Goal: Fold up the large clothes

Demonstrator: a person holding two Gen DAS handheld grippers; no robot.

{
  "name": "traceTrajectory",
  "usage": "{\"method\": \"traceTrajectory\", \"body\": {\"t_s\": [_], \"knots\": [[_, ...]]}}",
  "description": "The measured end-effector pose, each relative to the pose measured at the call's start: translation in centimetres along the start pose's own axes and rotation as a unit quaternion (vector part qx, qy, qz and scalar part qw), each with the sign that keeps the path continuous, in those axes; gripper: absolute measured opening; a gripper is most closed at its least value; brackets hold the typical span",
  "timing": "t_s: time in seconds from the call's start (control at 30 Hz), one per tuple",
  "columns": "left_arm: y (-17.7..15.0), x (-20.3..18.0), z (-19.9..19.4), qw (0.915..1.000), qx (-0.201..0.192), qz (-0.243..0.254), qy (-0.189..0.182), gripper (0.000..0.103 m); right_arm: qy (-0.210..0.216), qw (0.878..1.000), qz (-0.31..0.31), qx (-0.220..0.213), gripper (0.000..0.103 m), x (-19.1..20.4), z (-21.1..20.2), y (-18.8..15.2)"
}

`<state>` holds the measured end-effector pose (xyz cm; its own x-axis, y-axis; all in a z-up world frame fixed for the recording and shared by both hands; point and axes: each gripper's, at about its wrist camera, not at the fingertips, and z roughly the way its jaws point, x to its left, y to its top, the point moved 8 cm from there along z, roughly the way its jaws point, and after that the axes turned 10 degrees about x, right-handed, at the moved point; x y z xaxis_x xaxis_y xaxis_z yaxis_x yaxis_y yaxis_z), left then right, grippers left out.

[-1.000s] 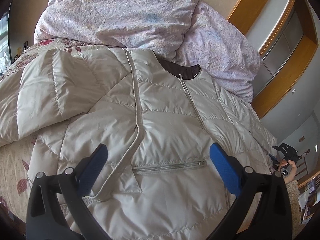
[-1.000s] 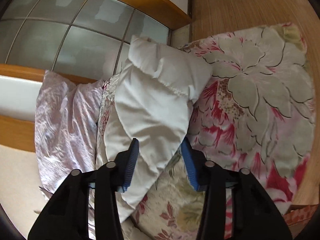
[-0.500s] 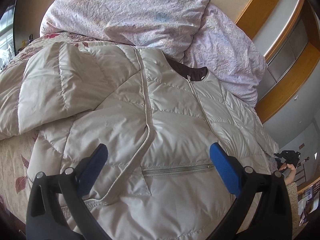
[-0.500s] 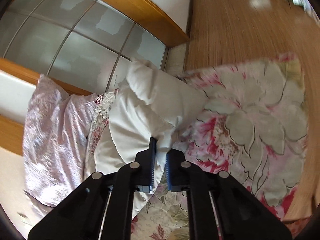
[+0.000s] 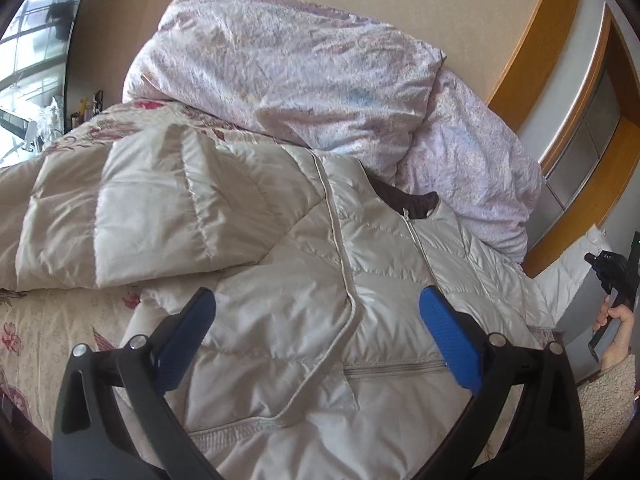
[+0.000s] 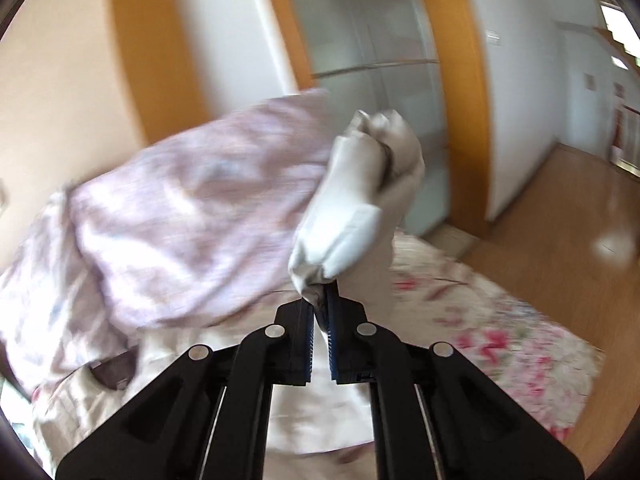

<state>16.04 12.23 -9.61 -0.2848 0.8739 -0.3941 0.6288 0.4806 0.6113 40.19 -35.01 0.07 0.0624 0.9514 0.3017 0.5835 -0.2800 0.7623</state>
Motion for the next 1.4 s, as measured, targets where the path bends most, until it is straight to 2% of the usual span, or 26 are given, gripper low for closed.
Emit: {"method": "traceTrajectory", "body": {"t_s": [0.1,0.23,0.33,0.4,0.6,0.77,0.87,1.0,1.13,1.17,1.23,1.27,1.33,1.4], "knots": [[0.3,1.1,-1.0,0.9993,-0.018,-0.001,0.033,0.101,0.071,0.995,-0.06,0.022,0.006,6.9,-0.1,-1.9],[0.3,2.8,-1.7,0.9994,-0.006,-0.03,0.018,0.101,0.135,0.983,-0.101,0.071,0.006,13.3,1.3,-4.5],[0.2,3.9,-2.2,0.9984,-0.015,-0.044,0.031,0.101,0.165,0.973,-0.121,0.108,0.006,16.1,2.3,-6.8],[0.3,4.4,-2.6,0.9979,-0.021,-0.047,0.038,0.101,0.169,0.966,-0.144,0.129,0.006,18.2,3.3,-8.8],[0.4,5.1,-3.2,0.9977,-0.026,-0.052,0.035,0.101,0.169,0.951,-0.185,0.181,0.006,23.0,4.7,-14.8],[0.3,5.5,-3.1,0.9976,-0.025,-0.054,0.034,0.101,0.159,0.947,-0.2,0.193,0.006,24.0,5.6,-16.8],[0.2,5.5,-3.1,0.9978,-0.024,-0.055,0.029,0.101,0.132,0.94,-0.243,0.201,0.007,25.0,6.5,-18.8],[0.3,6.0,-3.5,0.9975,-0.026,-0.063,0.019,0.101,0.06,0.916,-0.34,0.205,0.01,25.9,7.7,-22.6],[0.4,7.2,-4.1,0.9955,-0.033,-0.089,0.004,0.101,0.021,0.891,-0.404,0.206,0.015,26.0,7.6,-25.2],[0.4,7.6,-4.2,0.9947,-0.034,-0.097,-0.001,0.101,0.018,0.885,-0.416,0.206,0.02,26.0,7.2,-25.6],[0.4,8.5,-4.5,0.9924,-0.037,-0.117,-0.007,0.101,0.031,0.876,-0.433,0.21,0.048,26.3,6.1,-26.4],[0.4,9.0,-4.6,0.991,-0.04,-0.128,-0.009,0.101,0.04,0.876,-0.438,0.198,0.066,26.5,5.2,-26.5],[0.4,9.7,-4.6,0.9891,-0.038,-0.142,-0.012,0.101,0.065,0.873,-0.448,0.181,0.068,27.2,3.3,-26.5],[0.3,10.2,-4.8,0.9886,-0.037,-0.145,-0.015,0.101,0.103,0.88,-0.427,0.179,0.067,27.3,2.0,-25.8]]}}
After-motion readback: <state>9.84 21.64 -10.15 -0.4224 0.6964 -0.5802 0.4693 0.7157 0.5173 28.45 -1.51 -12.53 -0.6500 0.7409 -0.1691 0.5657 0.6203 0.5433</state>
